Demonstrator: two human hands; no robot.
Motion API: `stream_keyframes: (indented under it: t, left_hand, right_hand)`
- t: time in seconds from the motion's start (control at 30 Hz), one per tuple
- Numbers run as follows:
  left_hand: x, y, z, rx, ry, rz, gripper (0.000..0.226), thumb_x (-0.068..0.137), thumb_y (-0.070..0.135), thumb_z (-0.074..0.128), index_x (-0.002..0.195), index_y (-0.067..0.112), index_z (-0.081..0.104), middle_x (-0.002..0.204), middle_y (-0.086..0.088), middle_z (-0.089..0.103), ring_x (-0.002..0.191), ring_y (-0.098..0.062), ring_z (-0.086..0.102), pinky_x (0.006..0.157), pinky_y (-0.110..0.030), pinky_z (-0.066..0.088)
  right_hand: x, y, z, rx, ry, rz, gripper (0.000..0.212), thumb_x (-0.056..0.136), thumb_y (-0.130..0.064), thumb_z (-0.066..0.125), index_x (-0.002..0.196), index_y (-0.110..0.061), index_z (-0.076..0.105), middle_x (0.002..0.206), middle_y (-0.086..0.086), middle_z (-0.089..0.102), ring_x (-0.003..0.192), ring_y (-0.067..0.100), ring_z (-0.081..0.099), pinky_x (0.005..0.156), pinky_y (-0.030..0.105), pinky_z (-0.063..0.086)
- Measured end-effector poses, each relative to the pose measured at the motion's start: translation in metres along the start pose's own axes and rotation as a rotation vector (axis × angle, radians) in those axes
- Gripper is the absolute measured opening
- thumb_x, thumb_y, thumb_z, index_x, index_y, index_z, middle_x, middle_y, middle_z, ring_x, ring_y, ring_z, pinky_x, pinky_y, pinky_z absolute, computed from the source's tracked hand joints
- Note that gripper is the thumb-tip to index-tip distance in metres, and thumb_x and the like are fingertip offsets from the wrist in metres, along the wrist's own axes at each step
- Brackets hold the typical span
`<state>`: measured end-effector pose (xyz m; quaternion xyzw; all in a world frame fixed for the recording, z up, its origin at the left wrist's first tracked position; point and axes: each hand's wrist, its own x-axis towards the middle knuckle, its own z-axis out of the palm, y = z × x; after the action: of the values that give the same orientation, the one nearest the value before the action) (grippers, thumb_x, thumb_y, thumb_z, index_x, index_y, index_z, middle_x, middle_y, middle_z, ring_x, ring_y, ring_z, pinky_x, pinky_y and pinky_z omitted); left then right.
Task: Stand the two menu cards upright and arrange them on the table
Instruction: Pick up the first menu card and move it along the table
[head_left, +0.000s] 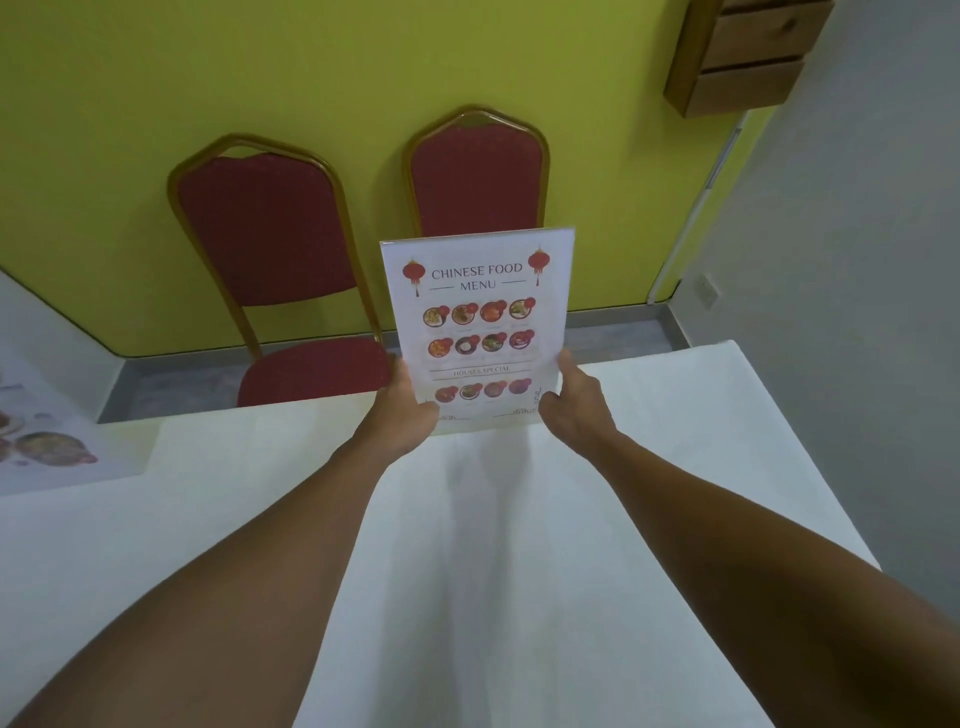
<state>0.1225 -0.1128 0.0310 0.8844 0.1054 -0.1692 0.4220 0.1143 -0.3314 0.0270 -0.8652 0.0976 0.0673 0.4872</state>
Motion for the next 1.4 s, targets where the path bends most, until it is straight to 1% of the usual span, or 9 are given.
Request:
stream_keyframes:
  t: [0.1,0.27,0.37,0.47,0.73,0.9,1.2,1.33,1.4]
  left_hand:
    - [0.001,0.01,0.013,0.004,-0.005,-0.016,0.072,0.08,0.017,0.054,0.147,0.034,0.031,0.137,0.005,0.061,0.126,-0.024,0.058,0.097,-0.043,0.052]
    - [-0.001,0.038,0.056,-0.084,-0.062,0.023,0.079,0.074,0.015,0.049,0.145,0.041,0.026,0.141,0.008,0.058,0.131,-0.019,0.055,0.101,-0.048,0.052]
    - [-0.002,0.061,0.085,-0.124,-0.091,0.054,0.076,0.073,0.015,0.05,0.136,0.05,0.026,0.139,0.012,0.059,0.134,-0.018,0.052,0.102,-0.051,0.051]
    - [0.002,0.081,0.113,-0.11,-0.094,0.085,0.071,0.073,0.017,0.05,0.133,0.048,0.03,0.135,0.013,0.061,0.129,-0.018,0.056,0.097,-0.05,0.055]
    - [0.002,0.134,0.168,-0.028,-0.115,0.172,0.07,0.082,0.012,0.048,0.143,0.04,0.026,0.136,0.009,0.061,0.123,-0.022,0.058,0.095,-0.05,0.055]
    - [0.01,0.149,0.191,-0.024,-0.138,0.18,0.072,0.08,0.011,0.045,0.143,0.041,0.025,0.136,0.01,0.061,0.122,-0.022,0.058,0.093,-0.049,0.056]
    - [0.016,0.148,0.215,-0.036,-0.194,0.198,0.086,0.086,-0.001,0.041,0.151,0.046,0.01,0.145,0.011,0.054,0.122,-0.016,0.052,0.095,-0.049,0.055]
    - [0.017,0.148,0.218,-0.054,-0.198,0.192,0.094,0.089,-0.002,0.041,0.152,0.053,-0.001,0.143,0.015,0.053,0.115,-0.013,0.053,0.091,-0.045,0.057]
    - [0.016,0.145,0.222,-0.065,-0.214,0.179,0.1,0.087,0.0,0.042,0.148,0.061,-0.008,0.143,0.016,0.054,0.115,-0.015,0.057,0.09,-0.047,0.058]
  right_hand:
    - [0.006,0.009,-0.02,0.021,0.031,-0.007,0.058,0.086,0.002,0.048,0.139,-0.019,0.047,0.126,0.005,0.065,0.111,0.031,0.06,0.084,0.042,0.059]
    - [0.021,0.035,-0.072,-0.021,0.07,-0.012,0.064,0.075,0.005,0.036,0.131,-0.022,0.053,0.11,-0.002,0.066,0.095,0.025,0.06,0.058,0.016,0.046]
    - [0.024,0.051,-0.105,-0.013,0.104,-0.013,0.063,0.076,0.007,0.036,0.13,-0.021,0.055,0.107,-0.007,0.064,0.093,0.022,0.059,0.053,0.008,0.042]
    - [0.026,0.071,-0.134,0.023,0.137,0.002,0.061,0.078,0.006,0.036,0.128,-0.023,0.055,0.109,-0.009,0.064,0.094,0.021,0.061,0.048,0.006,0.044]
    - [0.03,0.119,-0.186,0.077,0.182,0.048,0.061,0.077,0.006,0.043,0.127,-0.029,0.049,0.125,-0.008,0.063,0.109,0.017,0.059,0.055,0.009,0.047]
    - [0.039,0.136,-0.208,0.146,0.197,0.029,0.071,0.072,0.007,0.04,0.127,-0.036,0.049,0.127,-0.009,0.063,0.119,0.019,0.061,0.083,0.033,0.059]
    - [0.039,0.155,-0.219,0.187,0.156,0.013,0.069,0.078,0.008,0.048,0.134,-0.033,0.045,0.13,-0.008,0.06,0.124,0.018,0.056,0.068,0.016,0.053]
    - [0.035,0.163,-0.22,0.189,0.118,0.006,0.086,0.081,0.011,0.05,0.149,-0.037,0.03,0.138,-0.012,0.053,0.118,0.008,0.049,0.057,0.003,0.046]
    - [0.036,0.168,-0.217,0.184,0.119,0.013,0.095,0.079,0.012,0.052,0.152,-0.042,0.023,0.141,-0.011,0.052,0.118,0.008,0.048,0.061,0.003,0.046]
